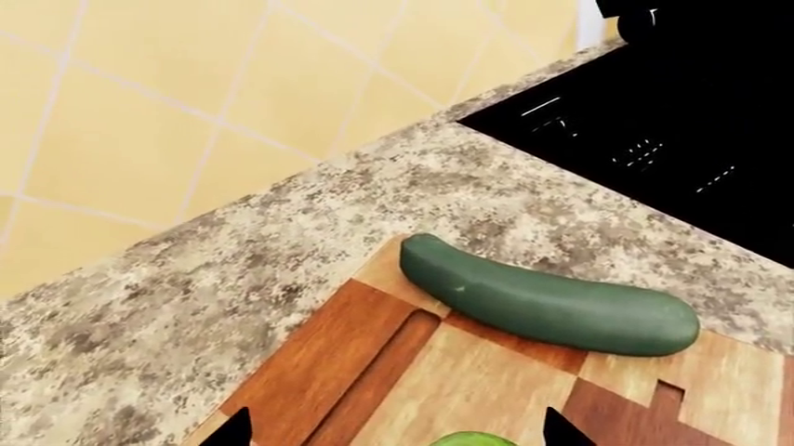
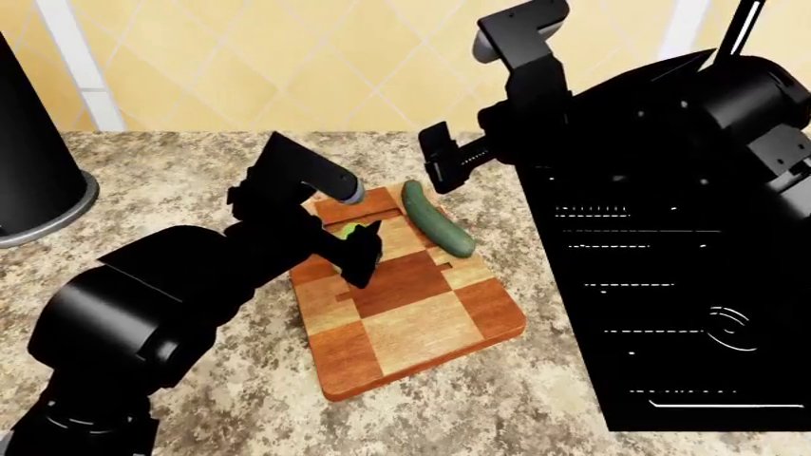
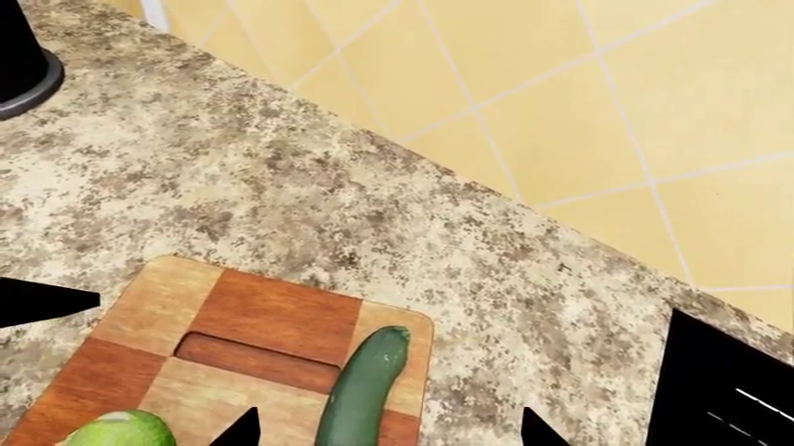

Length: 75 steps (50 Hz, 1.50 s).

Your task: Pick the vegetables from the sink and place them on the cutting board.

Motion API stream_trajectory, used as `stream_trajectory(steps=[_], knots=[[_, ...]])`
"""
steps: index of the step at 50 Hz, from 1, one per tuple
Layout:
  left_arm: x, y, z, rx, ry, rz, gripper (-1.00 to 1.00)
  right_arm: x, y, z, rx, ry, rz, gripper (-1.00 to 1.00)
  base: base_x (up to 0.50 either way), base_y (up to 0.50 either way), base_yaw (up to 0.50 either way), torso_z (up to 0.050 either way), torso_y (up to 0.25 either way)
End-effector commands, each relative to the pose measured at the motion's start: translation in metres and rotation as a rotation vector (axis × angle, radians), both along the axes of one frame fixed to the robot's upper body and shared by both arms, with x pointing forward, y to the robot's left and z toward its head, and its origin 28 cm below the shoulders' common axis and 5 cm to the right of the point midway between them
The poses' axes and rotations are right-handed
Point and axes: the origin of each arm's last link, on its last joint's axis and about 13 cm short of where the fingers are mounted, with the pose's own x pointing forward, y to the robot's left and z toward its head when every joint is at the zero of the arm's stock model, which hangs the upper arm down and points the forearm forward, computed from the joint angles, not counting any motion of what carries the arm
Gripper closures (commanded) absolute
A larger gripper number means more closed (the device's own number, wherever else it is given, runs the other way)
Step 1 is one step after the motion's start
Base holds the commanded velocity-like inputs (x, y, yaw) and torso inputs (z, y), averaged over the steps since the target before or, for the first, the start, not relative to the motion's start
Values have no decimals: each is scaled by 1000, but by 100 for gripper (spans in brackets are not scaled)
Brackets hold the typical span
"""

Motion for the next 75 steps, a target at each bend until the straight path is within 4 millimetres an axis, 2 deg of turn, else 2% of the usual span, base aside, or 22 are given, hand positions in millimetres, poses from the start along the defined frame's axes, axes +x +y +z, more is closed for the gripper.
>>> stream_trajectory(steps=[1,7,15,28,42,52,60,75], knots=[[0,1,7,-15,-32,12,-100,-1,-1,2,5,-9,-11,-100,0,0,0,0,0],[1,7,31,-96,-144,62,-100,-1,-3,8,43,-43,-37,-100,0,0,0,0,0],[2,18,75,-231,-323,180,-100,-4,-7,19,80,-84,-61,-100,0,0,0,0,0],[-13,26,103,-298,-442,239,-100,-19,-9,29,92,-134,-54,-100,0,0,0,0,0],[-41,25,118,-343,-552,223,-100,-44,-18,34,139,-226,-72,-100,0,0,0,0,0],[-52,26,118,-378,-577,226,-100,-69,-23,36,196,-336,-102,-100,0,0,0,0,0],[-55,28,125,-389,-601,239,-100,-89,-31,45,212,-401,-135,-100,0,0,0,0,0],[-56,34,128,-399,-628,286,-100,-111,-36,56,253,-485,-166,-100,0,0,0,0,0]])
